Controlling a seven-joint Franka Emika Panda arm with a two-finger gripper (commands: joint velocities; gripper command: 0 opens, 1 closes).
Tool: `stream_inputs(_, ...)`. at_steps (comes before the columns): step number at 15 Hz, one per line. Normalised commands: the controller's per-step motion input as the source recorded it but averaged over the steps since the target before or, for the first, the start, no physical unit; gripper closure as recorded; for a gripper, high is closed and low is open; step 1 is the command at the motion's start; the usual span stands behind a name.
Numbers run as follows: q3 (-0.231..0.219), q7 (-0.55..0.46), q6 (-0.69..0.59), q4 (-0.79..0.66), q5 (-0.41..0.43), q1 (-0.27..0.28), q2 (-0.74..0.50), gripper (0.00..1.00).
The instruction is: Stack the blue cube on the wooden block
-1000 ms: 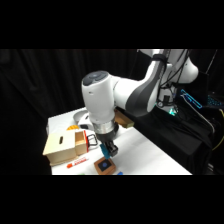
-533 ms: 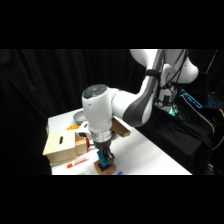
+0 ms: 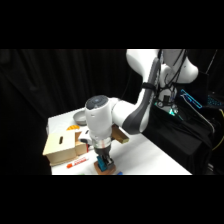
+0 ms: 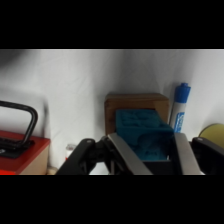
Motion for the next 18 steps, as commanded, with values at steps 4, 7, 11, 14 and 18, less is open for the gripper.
stream_inputs(4, 0.015, -0.07, 0.05, -0.06, 0.121, 0.000, -0.12, 0.12)
stream_inputs(7, 0.044, -0.11, -0.13, -0.19, 0.131, -0.006, -0.31, 0.00)
stream_inputs(11, 0.044, -0.11, -0.20, -0.20, 0.135, -0.012, -0.38, 0.00)
stream_inputs(14, 0.020, -0.07, -0.22, -0.18, 0.104, 0.001, -0.40, 0.00)
stream_inputs(18, 0.050, -0.12, -0.27, -0.12, 0.126, -0.026, -0.39, 0.00)
